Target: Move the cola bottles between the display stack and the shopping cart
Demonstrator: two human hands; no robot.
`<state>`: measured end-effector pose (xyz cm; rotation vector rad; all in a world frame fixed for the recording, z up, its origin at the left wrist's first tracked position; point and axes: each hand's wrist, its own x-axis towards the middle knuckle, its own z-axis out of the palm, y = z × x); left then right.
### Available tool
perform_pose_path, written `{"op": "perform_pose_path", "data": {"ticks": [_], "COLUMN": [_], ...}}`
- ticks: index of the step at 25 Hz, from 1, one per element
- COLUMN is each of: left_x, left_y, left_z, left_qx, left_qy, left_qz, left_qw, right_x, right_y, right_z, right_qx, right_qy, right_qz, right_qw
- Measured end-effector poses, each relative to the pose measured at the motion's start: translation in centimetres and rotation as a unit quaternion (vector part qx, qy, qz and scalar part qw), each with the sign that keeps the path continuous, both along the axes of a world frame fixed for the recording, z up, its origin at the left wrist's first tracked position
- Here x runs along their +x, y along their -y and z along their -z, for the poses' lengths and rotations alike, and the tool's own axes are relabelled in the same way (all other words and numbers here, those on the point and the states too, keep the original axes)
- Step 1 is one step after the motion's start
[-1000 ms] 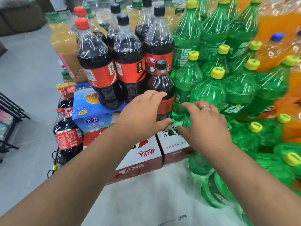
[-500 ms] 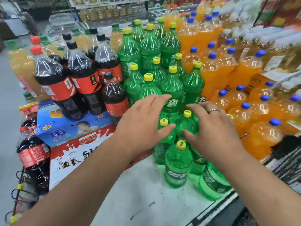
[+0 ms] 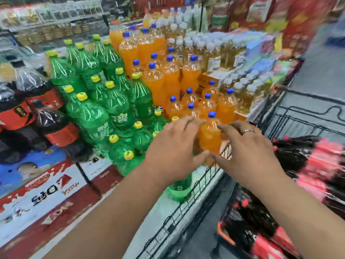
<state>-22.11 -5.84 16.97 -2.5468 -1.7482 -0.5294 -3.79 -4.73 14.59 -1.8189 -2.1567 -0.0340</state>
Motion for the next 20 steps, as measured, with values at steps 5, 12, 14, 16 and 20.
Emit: {"op": "perform_pose_path", "data": {"ticks": [5, 12, 14, 16, 20], "left_x": [8.1, 15.9, 17.4, 18.6, 20.8], "left_y": [0.1, -0.7, -1.4, -2.2, -5.0], "left_z": [1.8, 4.3, 5.3, 6.3, 8.4], "left_qx": [-0.054, -0.079, -0.087, -0.096, -0.119], "left_qy": [-0.023, -0.082, -0.084, -0.083, -0.097], "left_qz": [0.058, 0.137, 0.159, 0.180, 0.223], "left_qw": [0.997, 0.984, 0.980, 0.976, 0.963], "right_x": [8.6, 16.5, 18.1, 19.3, 21.0], "right_y": [3.2, 6.1, 6.5, 6.8, 6.3], "right_z": [1.2, 4.0, 4.8, 5.6, 7.3], "right_qx": [-0.041, -0.100, -0.116, -0.136, -0.166], "right_qy": [0.015, 0.008, 0.004, 0.008, 0.025], "right_qz": [0.073, 0.171, 0.199, 0.223, 0.269], "right_qw": [0.996, 0.980, 0.973, 0.965, 0.948]}}
